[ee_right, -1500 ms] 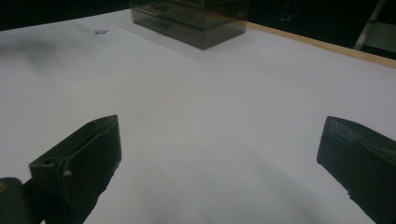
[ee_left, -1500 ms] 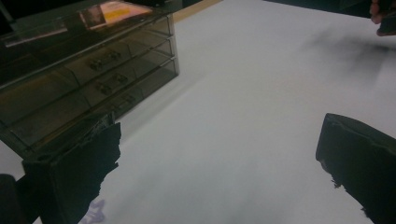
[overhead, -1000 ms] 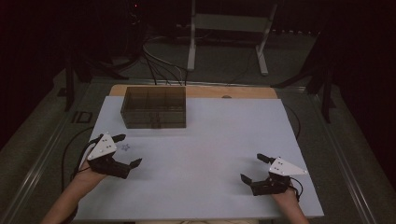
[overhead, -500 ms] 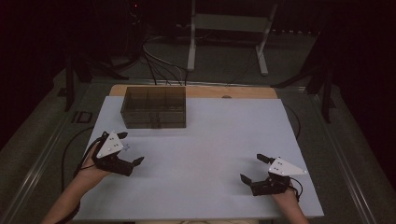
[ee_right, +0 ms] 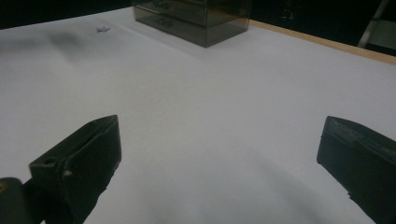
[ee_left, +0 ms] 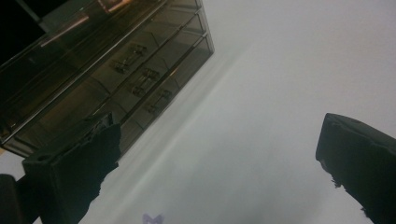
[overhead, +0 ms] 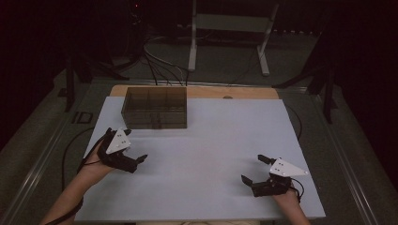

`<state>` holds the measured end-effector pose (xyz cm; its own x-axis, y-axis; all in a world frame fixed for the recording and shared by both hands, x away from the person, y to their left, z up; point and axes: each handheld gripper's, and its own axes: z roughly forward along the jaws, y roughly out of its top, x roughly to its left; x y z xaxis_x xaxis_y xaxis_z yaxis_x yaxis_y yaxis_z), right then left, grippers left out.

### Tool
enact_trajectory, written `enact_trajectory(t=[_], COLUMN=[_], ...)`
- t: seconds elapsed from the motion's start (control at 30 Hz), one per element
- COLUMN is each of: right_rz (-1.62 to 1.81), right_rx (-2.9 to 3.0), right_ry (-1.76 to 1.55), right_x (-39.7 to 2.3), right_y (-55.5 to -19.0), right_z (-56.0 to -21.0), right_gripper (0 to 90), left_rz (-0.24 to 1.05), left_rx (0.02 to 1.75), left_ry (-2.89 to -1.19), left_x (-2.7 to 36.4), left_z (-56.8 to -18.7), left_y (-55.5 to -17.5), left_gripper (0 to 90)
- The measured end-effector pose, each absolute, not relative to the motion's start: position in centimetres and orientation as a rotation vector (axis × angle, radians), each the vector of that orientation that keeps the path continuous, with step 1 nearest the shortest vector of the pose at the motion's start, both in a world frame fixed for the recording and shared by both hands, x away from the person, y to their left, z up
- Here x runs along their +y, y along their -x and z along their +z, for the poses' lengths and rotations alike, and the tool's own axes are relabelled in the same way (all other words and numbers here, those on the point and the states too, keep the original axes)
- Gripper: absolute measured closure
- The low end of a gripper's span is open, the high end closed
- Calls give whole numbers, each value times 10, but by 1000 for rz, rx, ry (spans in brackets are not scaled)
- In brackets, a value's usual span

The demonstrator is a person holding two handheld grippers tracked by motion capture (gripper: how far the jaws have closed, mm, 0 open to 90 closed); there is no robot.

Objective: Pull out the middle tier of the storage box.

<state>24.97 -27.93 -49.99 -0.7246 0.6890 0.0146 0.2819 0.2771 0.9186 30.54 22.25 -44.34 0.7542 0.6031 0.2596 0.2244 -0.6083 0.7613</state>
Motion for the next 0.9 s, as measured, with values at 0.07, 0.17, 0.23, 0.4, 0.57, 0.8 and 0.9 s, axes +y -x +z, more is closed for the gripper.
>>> enact_trajectory(t=[0.07,0.17,0.23,0.4,0.57,0.8,0.9], right_rz=[1435,1434,1431,1432,1431,1429,1428], right_rx=[2166,2166,2167,2169,2171,2176,2177], right_ry=[-878,-876,-875,-876,-874,-875,-874], right_x=[-279,-279,-279,-279,-279,-278,-278], right_y=[-250,-250,-250,-250,-250,-250,-250], right_z=[-500,-500,-500,-500,-500,-501,-501], right_gripper=[0,0,0,0,0,0,0], left_rz=[668,674,695,736,766,811,843], left_rx=[607,604,599,577,564,549,540], left_ry=[-2225,-2241,-2255,-2294,-2309,-2349,-2369], left_x=[220,217,215,209,206,202,200], left_z=[-444,-444,-445,-445,-445,-447,-449], left_y=[-308,-312,-314,-318,-322,-326,-328], left_gripper=[0,0,0,0,0,0,0])
